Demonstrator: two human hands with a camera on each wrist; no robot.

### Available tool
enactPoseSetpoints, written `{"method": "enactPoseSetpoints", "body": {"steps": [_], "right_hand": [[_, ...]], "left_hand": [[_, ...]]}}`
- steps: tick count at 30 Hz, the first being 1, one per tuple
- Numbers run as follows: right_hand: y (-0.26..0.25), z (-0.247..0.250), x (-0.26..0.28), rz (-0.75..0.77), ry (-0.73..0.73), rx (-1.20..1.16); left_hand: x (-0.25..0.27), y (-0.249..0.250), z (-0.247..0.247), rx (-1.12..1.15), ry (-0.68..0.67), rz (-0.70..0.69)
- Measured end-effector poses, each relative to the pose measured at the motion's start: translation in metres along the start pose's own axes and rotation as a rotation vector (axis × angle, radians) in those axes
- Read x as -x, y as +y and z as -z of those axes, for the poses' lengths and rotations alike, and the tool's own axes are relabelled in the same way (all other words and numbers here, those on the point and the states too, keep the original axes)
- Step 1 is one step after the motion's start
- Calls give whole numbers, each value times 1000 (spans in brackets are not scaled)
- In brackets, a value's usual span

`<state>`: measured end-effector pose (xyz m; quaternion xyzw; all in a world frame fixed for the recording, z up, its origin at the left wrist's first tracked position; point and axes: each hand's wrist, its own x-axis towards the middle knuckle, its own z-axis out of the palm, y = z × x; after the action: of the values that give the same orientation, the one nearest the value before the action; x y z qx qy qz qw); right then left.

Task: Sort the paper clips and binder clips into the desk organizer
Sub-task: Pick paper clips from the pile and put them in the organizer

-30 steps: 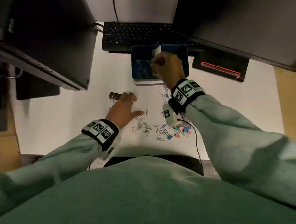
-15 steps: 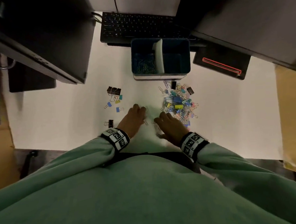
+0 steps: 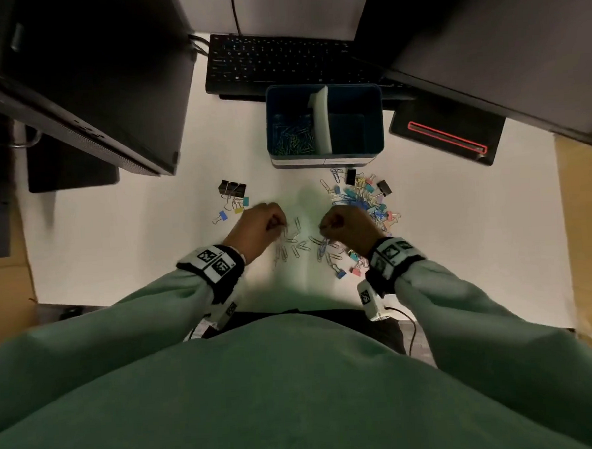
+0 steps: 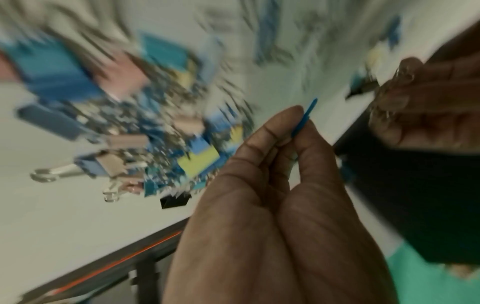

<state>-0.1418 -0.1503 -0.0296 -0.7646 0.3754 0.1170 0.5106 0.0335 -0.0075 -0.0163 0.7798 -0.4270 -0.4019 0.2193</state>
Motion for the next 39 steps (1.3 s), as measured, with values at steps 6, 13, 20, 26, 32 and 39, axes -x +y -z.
{"method": "enactPoseSetpoints", "body": {"steps": [6, 13, 20, 26, 32, 39], "right_hand": [[-86, 58, -11, 227, 271, -429], [-108, 64, -46, 298, 434, 116], [-8, 11, 32, 187, -71, 515], [6, -19, 26, 218, -58, 613], [-2, -20, 11, 251, -8, 571], [1, -49, 13, 218, 14, 636]], "left_hand": [[-26, 66, 73, 302, 314, -36], [-52, 62, 75, -73, 331, -143], [21, -23, -5, -411, -290, -48], [-4, -14, -26, -338, -172, -102], [-17, -21, -28, -344, -122, -171], [-16, -16, -45, -375, -106, -225]]}}
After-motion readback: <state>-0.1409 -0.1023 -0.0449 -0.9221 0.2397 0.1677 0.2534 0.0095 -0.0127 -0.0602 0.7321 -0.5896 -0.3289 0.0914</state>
